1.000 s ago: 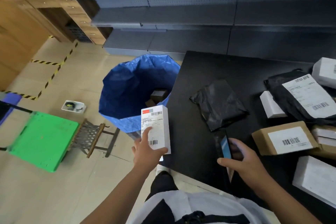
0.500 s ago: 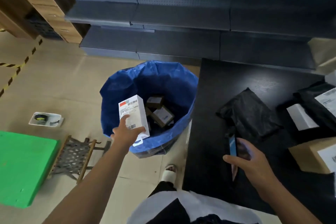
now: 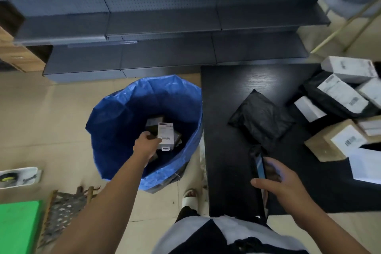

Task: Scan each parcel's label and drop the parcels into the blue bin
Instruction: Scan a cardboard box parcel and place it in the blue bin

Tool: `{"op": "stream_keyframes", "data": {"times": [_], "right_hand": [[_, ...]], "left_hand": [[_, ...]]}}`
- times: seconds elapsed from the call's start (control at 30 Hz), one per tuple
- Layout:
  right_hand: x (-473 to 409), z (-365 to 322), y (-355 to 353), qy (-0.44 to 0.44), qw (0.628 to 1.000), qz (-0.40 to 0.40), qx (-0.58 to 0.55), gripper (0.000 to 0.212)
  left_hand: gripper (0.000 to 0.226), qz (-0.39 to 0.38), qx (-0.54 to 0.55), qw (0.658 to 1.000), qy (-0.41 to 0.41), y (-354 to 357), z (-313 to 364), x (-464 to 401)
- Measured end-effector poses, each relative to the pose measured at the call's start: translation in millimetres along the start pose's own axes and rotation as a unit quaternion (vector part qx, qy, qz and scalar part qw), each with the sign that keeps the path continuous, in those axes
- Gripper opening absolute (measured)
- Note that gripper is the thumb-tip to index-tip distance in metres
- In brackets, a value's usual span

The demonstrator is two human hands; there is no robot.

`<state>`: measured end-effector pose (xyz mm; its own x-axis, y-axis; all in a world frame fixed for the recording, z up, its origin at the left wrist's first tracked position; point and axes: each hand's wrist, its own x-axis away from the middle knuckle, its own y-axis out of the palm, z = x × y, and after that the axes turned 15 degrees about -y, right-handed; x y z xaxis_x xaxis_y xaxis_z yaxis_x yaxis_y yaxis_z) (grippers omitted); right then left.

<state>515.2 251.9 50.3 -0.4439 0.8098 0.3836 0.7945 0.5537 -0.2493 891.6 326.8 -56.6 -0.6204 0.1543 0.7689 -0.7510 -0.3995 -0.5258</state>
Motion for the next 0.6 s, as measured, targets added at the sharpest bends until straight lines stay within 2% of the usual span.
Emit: {"op": "stream_keyframes", "data": {"times": [0.1, 0.23, 0.3, 0.4, 0.6], "right_hand": [[10, 4, -16, 0.003, 1.0, 0.019, -0.009, 0.065], [20, 12, -47, -0.014, 0.999, 0.044, -0.027, 0.093], [22, 19, -67, -0.018, 0.997, 0.067, -0.042, 0.099], [29, 30, -103, -0.032, 0.994, 0.092, -0.057, 0.096], [45, 48, -174, -0.029, 0.993, 0.101, -0.06, 0.084]], "left_hand": [[0.031, -0.054, 0.049, 0.996, 0.042, 29, -12, 34], [0.019, -0.123, 0.085, 0.986, 0.07, 85, -26, 93], [0.021, -0.161, 0.042, 0.981, 0.102, 116, -23, 119], [0.02, -0.214, -0.061, 0.96, 0.168, 154, -2, 161], [0.02, -0.203, -0.158, 0.93, 0.264, 231, 48, 218]]}}
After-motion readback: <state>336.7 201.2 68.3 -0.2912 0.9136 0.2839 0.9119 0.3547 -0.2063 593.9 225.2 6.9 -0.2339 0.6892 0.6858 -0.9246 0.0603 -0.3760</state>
